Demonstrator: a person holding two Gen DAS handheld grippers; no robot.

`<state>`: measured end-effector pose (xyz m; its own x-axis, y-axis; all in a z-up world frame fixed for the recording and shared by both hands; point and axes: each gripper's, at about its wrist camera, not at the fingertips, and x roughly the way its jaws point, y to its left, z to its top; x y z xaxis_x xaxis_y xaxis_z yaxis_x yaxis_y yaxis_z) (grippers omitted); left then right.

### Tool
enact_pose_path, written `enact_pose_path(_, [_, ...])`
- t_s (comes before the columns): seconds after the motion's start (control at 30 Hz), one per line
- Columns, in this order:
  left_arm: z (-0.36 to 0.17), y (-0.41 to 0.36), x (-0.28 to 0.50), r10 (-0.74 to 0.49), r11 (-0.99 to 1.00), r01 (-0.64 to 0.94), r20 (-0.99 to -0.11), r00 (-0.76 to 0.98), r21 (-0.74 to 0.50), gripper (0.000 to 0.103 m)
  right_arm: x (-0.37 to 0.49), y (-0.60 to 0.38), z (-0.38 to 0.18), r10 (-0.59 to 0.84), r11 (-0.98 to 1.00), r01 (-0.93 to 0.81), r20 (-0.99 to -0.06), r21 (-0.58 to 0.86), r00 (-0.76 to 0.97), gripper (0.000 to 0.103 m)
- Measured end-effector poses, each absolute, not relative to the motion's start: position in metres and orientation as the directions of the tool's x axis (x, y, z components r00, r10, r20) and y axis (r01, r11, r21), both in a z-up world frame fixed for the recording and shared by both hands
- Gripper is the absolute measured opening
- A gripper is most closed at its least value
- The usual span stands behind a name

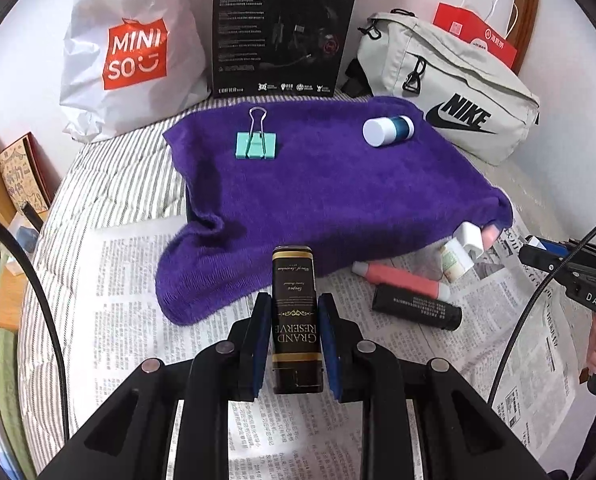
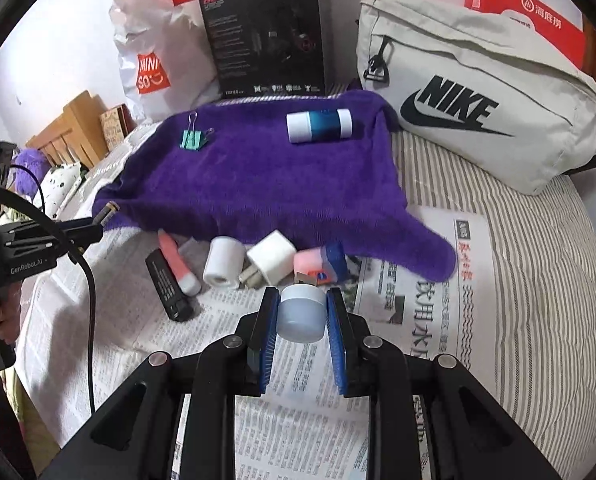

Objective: Organize rigid objects
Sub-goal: 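Set the black tube on the towel with the left gripper while the right sets the white cube there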

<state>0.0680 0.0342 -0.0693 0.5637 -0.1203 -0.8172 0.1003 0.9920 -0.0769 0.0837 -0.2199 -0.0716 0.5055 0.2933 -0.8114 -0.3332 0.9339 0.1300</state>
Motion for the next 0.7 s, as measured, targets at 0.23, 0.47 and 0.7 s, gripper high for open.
enact_pose_path(0.23, [-0.06, 0.044, 0.082, -0.112, 0.994, 0.078, -0.809, 0.578, -0.082, 0.023, 0.099, -0.218, -0.061, 0.302, 0.932, -0.338, -0.803, 0.134, 0.514, 0.024])
enact_pose_path(0.47, [-0.05, 0.048, 0.099, -0.111, 0.994, 0.078, -0.805, 0.583, -0.081, 0.023, 0.118, -0.219, -0.053, 0.29, 0.933, -0.34, -0.799, 0.114, 0.527, 0.024])
enact_pose_path(0.7, [-0.047, 0.051, 0.121, -0.113, 0.993, 0.077, -0.807, 0.579, -0.084, 0.023, 0.139, -0.219, -0.047, 0.283, 0.933, -0.345, -0.797, 0.1, 0.534, 0.024])
